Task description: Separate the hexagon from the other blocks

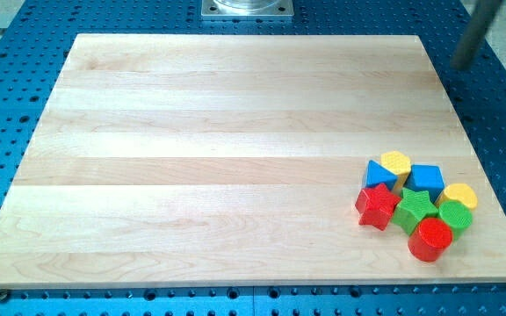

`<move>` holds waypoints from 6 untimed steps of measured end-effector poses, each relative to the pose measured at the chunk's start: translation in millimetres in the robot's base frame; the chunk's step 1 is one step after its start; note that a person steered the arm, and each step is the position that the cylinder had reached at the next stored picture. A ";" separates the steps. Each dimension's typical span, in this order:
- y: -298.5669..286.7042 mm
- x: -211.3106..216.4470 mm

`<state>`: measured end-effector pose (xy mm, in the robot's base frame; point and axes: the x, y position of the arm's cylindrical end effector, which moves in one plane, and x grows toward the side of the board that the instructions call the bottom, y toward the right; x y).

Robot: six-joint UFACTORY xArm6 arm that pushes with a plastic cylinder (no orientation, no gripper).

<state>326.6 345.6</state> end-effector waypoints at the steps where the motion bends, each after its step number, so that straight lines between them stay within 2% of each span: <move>1: 0.0 110.7; 2: -5.7 174.0; 3: -57.4 234.7; 4: -81.6 248.1; 5: -126.1 229.5; 6: -136.7 194.7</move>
